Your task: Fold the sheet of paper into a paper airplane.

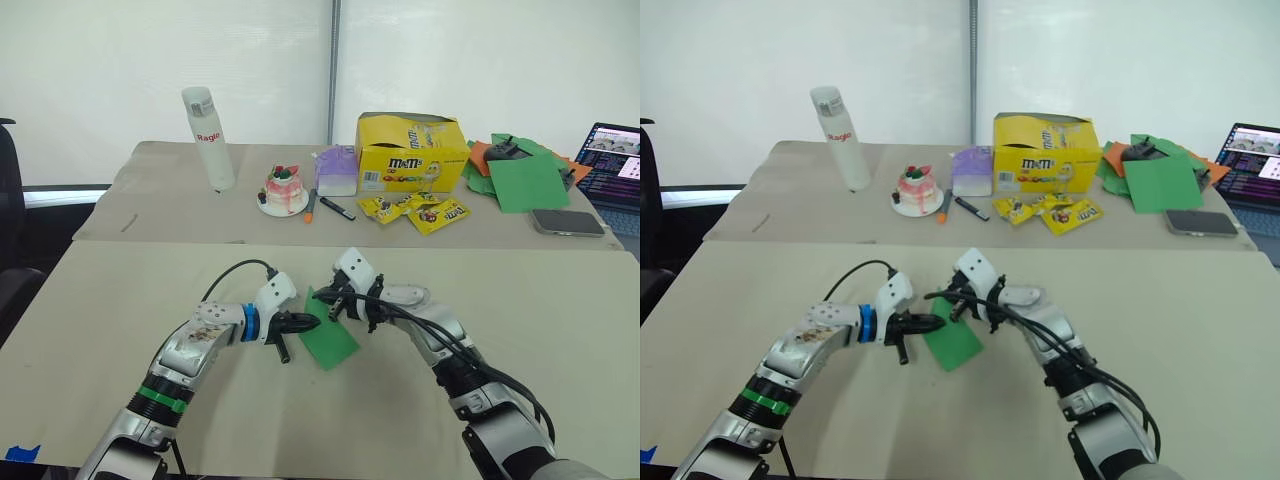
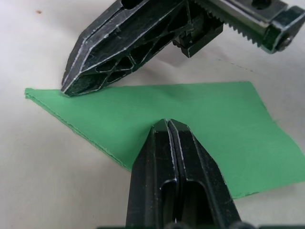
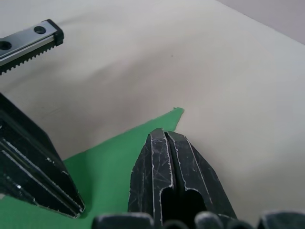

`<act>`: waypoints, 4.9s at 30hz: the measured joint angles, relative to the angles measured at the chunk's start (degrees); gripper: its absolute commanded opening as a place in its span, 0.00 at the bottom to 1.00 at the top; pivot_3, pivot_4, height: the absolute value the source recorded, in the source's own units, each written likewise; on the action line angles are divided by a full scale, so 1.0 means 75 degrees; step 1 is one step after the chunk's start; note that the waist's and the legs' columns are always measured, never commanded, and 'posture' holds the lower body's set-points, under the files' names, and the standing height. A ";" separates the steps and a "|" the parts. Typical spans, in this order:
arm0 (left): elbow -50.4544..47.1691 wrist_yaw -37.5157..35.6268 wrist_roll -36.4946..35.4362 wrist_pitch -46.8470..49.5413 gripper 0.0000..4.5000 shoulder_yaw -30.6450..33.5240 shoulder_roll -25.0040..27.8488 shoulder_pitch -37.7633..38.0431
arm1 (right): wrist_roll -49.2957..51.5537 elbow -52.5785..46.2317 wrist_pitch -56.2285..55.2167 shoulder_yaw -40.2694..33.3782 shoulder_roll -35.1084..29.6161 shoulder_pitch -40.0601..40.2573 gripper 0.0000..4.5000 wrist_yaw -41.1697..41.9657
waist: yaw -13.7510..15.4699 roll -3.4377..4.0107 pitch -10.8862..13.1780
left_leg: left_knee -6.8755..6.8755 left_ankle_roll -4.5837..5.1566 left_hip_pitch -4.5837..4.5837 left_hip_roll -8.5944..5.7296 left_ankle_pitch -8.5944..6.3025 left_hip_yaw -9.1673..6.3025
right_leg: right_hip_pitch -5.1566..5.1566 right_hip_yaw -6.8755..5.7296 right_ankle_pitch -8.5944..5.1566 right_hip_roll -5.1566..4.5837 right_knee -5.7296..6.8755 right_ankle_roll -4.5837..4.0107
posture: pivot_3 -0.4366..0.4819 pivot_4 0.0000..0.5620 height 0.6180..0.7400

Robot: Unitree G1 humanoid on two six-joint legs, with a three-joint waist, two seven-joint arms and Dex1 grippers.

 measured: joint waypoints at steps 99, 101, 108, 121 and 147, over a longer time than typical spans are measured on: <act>0.1864 -0.0824 0.0579 -0.2421 0.01 0.0590 -0.0506 -0.0191 | 0.0599 -0.3439 0.1693 0.0338 -0.1417 0.1850 0.00 -0.0018 | -0.0023 -0.0026 0.0002 | -0.0018 0.0009 0.0045 0.0019 -0.0008 -0.0014 | 0.0084 -0.0003 -0.0014 -0.0040 -0.0084 0.0009 | 0.48 0.27 0.98; 0.1627 -0.0960 0.0536 -0.2577 0.01 0.0595 -0.0398 0.0096 | 0.0598 -0.3403 0.1673 0.0334 -0.1416 0.1836 0.00 0.0024 | -0.0032 -0.0025 0.0001 | -0.0024 0.0009 0.0046 0.0019 -0.0008 -0.0015 | 0.0085 -0.0005 -0.0018 -0.0062 -0.0082 0.0001 | 0.48 0.27 0.98; 0.1423 -0.1289 0.0334 -0.2830 0.01 0.0628 -0.0184 0.0455 | 0.0592 -0.3328 0.1587 0.0330 -0.1417 0.1815 0.00 0.0085 | -0.0023 -0.0024 0.0000 | -0.0026 0.0009 0.0046 0.0017 -0.0009 -0.0017 | 0.0085 -0.0012 -0.0020 -0.0092 -0.0087 -0.0008 | 0.48 0.27 0.98; 0.1034 -0.1263 -0.1691 -0.0263 0.01 0.1600 -0.0382 0.0337 | 0.0605 -0.3503 0.1234 0.0240 -0.1617 0.1975 0.00 0.0267 | 0.0015 -0.0028 0.0012 | -0.0016 0.0010 -0.0027 0.0008 -0.0008 -0.0017 | 0.0009 -0.0037 -0.0019 -0.0079 -0.0069 -0.0005 | 0.48 0.27 0.98; 0.4031 -0.3781 0.0957 -0.6482 0.68 0.0152 0.0553 -0.2129 | 0.1782 -0.6125 0.2691 -0.1211 -0.2796 0.2497 0.00 0.0244 | 0.0070 -0.0009 0.0024 | -0.0010 0.0012 -0.0060 0.0006 -0.0006 -0.0003 | -0.0014 -0.0030 -0.0013 0.0018 -0.0078 -0.0008 | 0.48 0.27 0.98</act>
